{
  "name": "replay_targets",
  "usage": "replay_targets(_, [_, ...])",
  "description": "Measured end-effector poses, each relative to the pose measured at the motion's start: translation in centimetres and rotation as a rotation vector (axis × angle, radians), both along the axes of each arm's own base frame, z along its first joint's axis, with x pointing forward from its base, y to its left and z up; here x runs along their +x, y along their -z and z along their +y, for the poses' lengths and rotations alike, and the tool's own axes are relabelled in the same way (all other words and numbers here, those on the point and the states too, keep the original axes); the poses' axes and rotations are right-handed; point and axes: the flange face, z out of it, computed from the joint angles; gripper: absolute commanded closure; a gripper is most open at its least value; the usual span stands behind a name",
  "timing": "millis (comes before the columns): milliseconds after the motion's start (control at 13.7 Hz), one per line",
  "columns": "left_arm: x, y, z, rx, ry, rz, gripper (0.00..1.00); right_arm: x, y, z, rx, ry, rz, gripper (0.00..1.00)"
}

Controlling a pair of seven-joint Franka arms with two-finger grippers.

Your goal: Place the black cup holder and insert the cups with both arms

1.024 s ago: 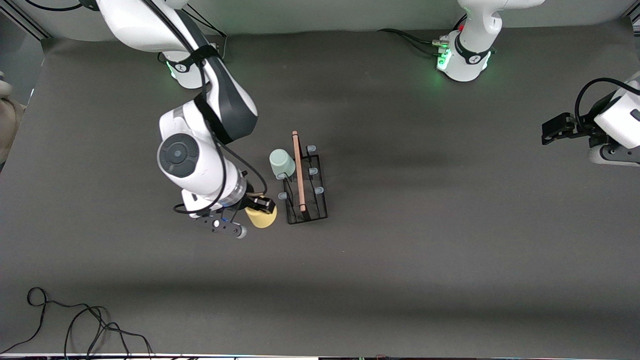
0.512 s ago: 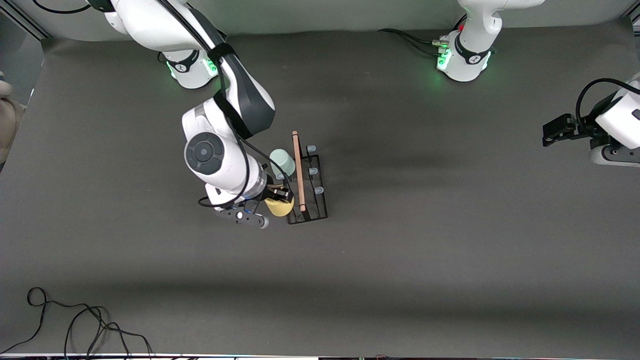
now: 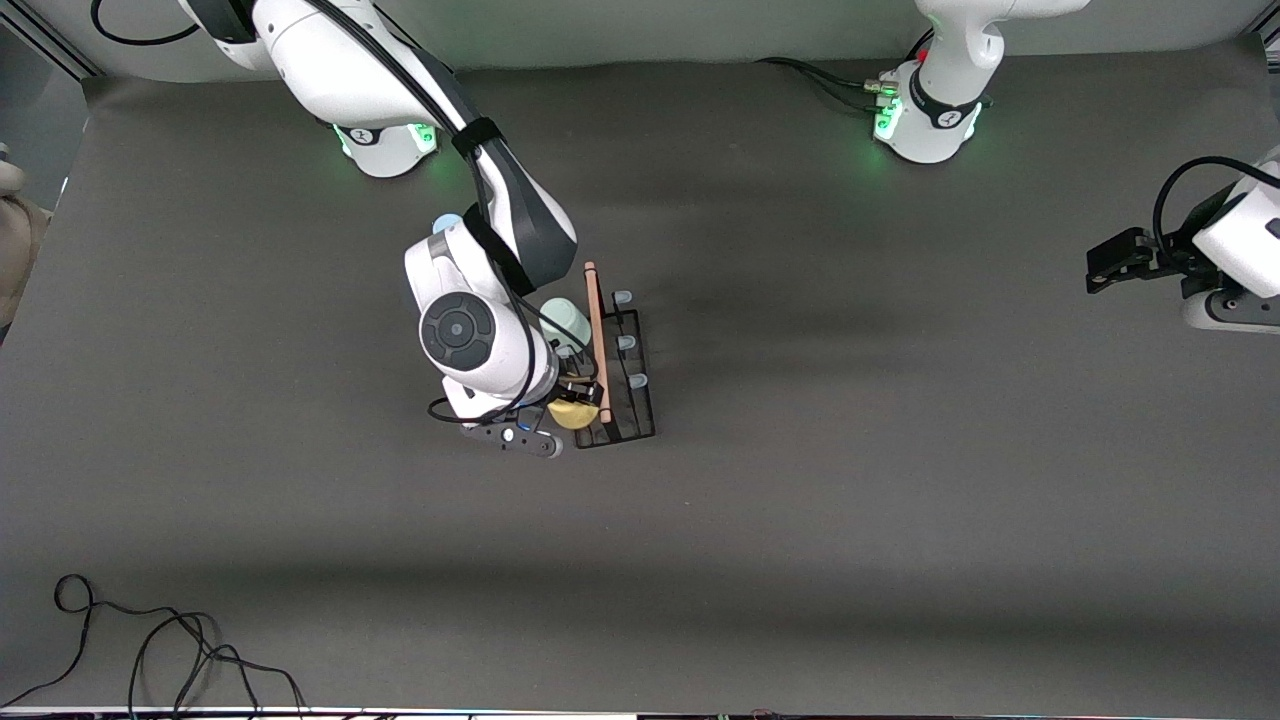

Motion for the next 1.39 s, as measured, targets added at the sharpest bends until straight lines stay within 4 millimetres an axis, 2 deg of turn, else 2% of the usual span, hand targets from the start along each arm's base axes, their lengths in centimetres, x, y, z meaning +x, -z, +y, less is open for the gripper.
replay_targets(146, [0.0, -0.1, 0.0, 0.0, 0.0, -0.002, 0.0, 1.0, -1.0, -1.4, 0.006, 0.01, -0.019, 0.0])
replay_targets(293, [-0.1, -0.3, -0.1, 0.0, 0.001, -0.007, 0.0, 2.4, -3.4, -4.2, 0.023, 0.015, -0.042, 0.0])
replay_targets(512, [-0.2, -0.5, -0.1, 0.0, 0.003, -0.011, 0.0, 4.5, -8.7, -11.7, 0.03, 0.0, -0.073, 0.0])
replay_targets(659, [-0.2, -0.5, -0.1, 0.0, 0.003, -0.011, 0.0, 4.9, -12.7, -16.2, 0.031, 0.001, -0.103, 0.0])
replay_targets(805, [-0.2, -0.5, -0.1, 0.0, 0.003, -0.011, 0.0, 4.7, -15.9, -18.7, 0.039, 0.004, -0.136, 0.0])
replay_targets(1098, [-0.2, -0.5, -0.2, 0.0, 0.003, -0.011, 0.0, 3.8, -18.8, -22.9, 0.028, -0.02, -0.116, 0.0])
replay_targets(1390, [-0.2, -0.5, -0.2, 0.0, 0.003, -0.011, 0.0, 1.5, -23.2, -27.0, -0.046, -0.076, -0.124, 0.0])
